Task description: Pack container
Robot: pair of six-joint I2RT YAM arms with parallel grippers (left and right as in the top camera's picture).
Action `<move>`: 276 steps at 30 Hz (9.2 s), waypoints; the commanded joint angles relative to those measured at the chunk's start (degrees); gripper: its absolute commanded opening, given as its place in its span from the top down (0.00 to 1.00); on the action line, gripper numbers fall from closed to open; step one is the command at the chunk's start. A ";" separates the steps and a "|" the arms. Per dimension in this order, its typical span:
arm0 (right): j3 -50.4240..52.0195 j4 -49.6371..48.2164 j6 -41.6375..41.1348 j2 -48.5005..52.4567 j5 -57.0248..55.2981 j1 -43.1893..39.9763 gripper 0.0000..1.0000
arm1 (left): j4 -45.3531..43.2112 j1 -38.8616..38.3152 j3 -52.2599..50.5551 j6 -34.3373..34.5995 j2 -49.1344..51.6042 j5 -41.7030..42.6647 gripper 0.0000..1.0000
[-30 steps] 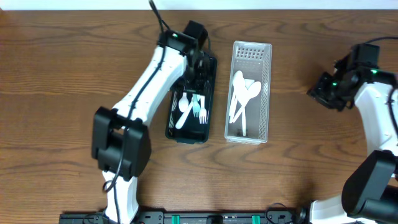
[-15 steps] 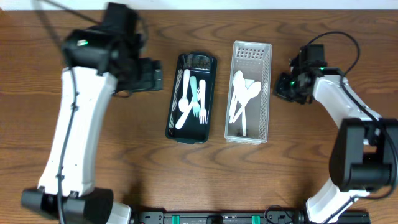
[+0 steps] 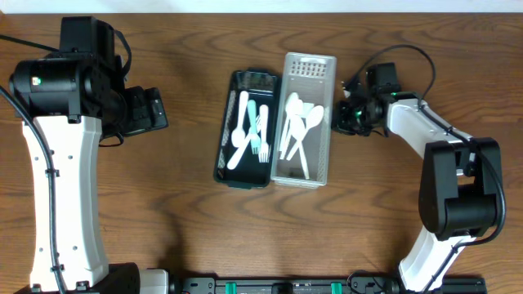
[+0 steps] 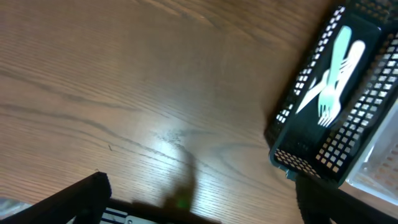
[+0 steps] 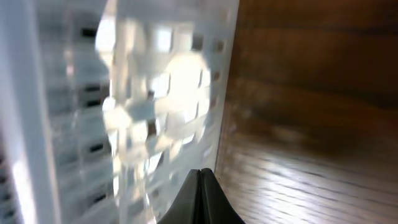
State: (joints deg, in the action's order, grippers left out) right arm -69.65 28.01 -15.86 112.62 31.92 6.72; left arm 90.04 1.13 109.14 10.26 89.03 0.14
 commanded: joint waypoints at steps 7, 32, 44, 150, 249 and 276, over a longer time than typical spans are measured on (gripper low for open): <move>-1.14 3.19 5.09 -5.07 1.36 -3.91 0.99 | -0.63 0.37 0.72 -0.52 -1.25 -0.59 0.03; -10.27 38.38 23.28 -76.50 -22.40 -8.59 0.96 | -5.99 -2.23 -0.17 -7.82 -39.01 -4.31 0.04; -10.27 45.18 23.23 -79.36 -27.39 -8.57 0.01 | -3.08 -2.56 -10.47 -7.89 -40.44 -4.28 0.02; 60.43 13.79 12.70 -111.60 -28.06 -8.15 0.01 | -57.18 4.92 -65.42 -0.20 -68.59 -3.58 0.02; 60.43 13.79 12.70 -111.60 -28.06 -8.15 0.01 | -68.52 4.92 -97.26 4.02 -87.06 -3.61 0.02; 60.43 13.79 12.70 -111.60 -28.06 -8.15 0.01 | -68.52 4.92 -97.26 4.02 -87.06 -3.61 0.02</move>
State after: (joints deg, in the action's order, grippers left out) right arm -9.87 41.93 -2.42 1.43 4.03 -1.91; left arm 21.98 5.80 11.99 13.74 2.55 -3.40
